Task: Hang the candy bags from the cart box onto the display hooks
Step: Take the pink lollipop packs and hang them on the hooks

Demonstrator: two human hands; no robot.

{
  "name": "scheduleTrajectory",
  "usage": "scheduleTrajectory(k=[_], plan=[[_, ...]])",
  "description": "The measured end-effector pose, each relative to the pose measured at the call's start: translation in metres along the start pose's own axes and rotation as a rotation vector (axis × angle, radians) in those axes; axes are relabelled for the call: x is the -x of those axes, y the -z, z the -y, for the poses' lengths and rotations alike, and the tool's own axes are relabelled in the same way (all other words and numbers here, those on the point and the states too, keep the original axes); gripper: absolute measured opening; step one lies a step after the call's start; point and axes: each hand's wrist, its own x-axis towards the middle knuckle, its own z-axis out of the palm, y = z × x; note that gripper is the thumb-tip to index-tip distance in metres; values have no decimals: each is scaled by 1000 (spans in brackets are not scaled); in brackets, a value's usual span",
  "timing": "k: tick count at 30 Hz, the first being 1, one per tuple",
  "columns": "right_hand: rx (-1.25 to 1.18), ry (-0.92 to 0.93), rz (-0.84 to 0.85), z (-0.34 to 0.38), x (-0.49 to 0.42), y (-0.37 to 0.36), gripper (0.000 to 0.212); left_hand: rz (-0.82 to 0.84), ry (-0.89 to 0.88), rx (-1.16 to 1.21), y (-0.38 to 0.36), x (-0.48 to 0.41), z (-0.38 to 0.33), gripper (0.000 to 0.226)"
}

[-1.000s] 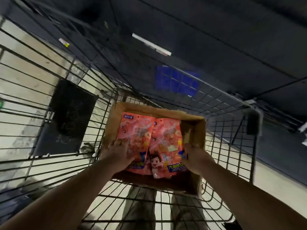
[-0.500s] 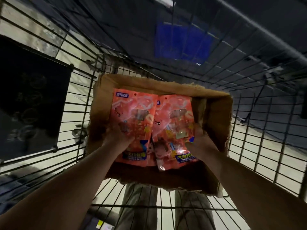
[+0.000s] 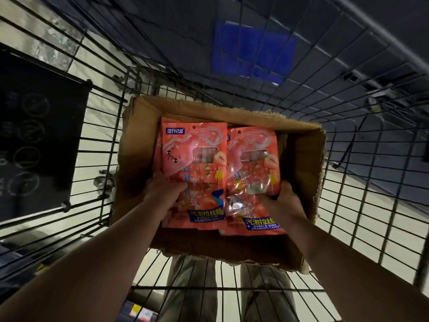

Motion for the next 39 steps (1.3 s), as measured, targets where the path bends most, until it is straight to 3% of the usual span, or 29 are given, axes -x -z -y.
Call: scheduleTrajectory(k=[4, 10, 16, 21, 25, 28, 31, 39], plan=[[-89, -6, 11, 0, 2, -2, 37, 43, 58, 193, 2, 6, 0, 60], [-152, 35, 21, 0, 17, -3, 29, 270, 82, 315, 15, 23, 5, 24], [-162, 42, 22, 5, 48, 13, 30, 269, -7, 324, 36, 52, 5, 35], [-269, 75, 12, 17, 85, 39, 33, 224, -58, 393, 61, 84, 3, 26], [-333, 117, -20, 26, 114, 63, 17, 245, -126, 414, 80, 109, -7, 23], [-405, 123, -62, 30, 133, 83, 17, 268, -167, 442, 93, 131, -21, 13], [-471, 138, -123, 32, 153, 103, 17, 339, -201, 436, 102, 151, -37, 40], [-701, 170, -247, 13, 205, 144, 16, 370, -350, 357, 102, 201, -79, 41]])
